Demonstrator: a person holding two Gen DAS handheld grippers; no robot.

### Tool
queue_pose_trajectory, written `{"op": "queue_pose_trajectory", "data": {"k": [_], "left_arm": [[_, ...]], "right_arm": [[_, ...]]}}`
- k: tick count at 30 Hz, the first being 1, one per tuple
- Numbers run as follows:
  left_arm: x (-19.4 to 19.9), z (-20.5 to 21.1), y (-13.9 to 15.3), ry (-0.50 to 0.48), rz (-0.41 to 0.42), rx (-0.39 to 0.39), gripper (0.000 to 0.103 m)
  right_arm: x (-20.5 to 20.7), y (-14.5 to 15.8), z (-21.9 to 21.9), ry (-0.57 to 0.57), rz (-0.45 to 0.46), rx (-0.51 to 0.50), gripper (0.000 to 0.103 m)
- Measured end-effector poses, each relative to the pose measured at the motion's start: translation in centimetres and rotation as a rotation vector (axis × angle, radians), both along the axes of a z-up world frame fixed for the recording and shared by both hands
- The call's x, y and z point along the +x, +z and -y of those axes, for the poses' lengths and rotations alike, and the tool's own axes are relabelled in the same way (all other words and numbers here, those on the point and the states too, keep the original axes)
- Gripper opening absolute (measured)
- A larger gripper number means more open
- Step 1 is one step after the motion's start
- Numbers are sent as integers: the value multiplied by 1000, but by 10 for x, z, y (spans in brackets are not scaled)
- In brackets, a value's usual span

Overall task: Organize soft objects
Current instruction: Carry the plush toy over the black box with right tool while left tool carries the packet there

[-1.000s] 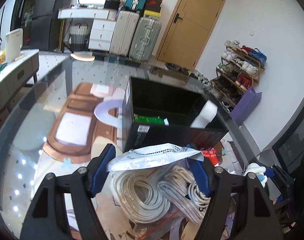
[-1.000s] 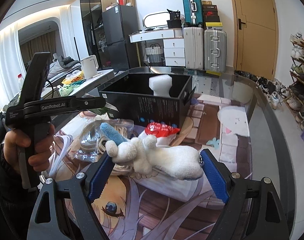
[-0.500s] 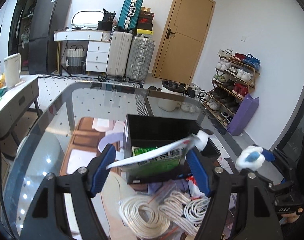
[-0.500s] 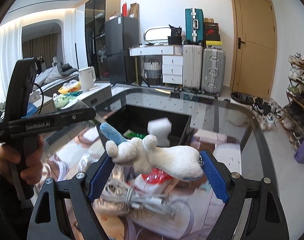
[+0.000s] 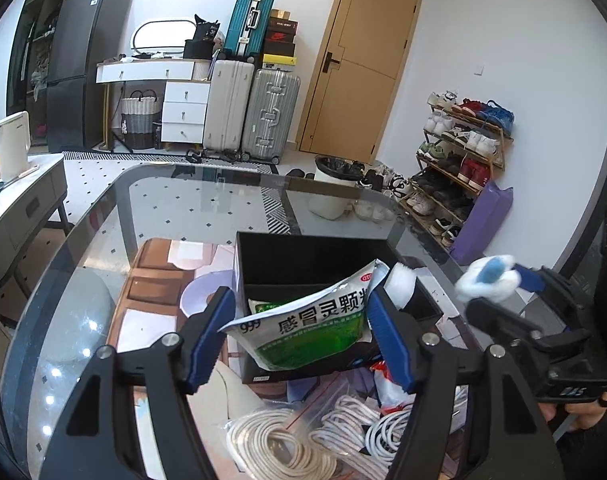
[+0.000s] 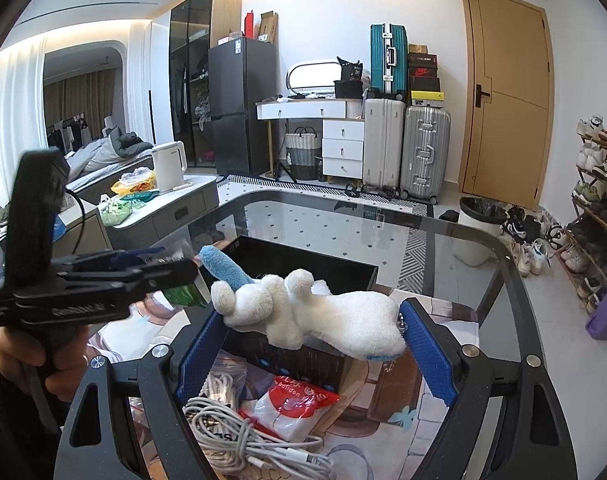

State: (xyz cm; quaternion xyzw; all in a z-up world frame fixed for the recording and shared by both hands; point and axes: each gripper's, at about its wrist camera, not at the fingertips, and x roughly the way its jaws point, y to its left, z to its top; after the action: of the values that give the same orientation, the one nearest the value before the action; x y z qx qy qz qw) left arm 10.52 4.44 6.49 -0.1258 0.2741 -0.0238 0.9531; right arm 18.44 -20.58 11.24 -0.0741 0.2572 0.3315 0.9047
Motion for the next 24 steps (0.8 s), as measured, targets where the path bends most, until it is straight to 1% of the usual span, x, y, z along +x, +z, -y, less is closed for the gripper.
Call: {"op": "queue_pose_trajectory", "data": {"k": [6,11,15,24], "left_arm": [[4,-3,11,14,36,5,68],[16,-6,12,14,39,4,68],[26,-5,9,11,30,7,68],[43,1,-6,0,5,39,68]], "right_arm": [[13,-2,-7,-3,-9,-5,87],[28,0,-13,-15,-15,-2,87],[42,-3,-19,-25,-26,-8,87],[73,-13,-31,-33,-40,-44,87]]}}
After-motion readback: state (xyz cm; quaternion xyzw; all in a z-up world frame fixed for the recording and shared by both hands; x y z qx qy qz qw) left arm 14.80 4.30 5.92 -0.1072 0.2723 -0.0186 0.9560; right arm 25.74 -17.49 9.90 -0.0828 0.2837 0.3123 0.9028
